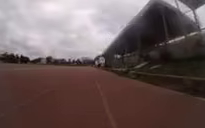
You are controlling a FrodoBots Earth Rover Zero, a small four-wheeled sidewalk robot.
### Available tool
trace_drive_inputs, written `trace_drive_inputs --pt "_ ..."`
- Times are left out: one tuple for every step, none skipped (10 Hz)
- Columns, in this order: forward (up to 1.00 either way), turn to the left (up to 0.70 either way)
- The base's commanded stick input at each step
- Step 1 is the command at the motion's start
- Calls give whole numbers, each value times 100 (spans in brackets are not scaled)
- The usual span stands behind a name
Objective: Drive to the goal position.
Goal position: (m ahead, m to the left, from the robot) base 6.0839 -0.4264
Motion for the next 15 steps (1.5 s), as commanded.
trace_drive_inputs --pt "85 0" --pt "85 0" --pt "85 0" --pt "85 0" --pt "85 0" --pt "85 0" --pt "85 0" --pt "85 0" --pt "85 0" --pt "85 0" --pt "85 0" --pt "85 0" --pt "85 0" --pt "85 0" --pt "85 0"
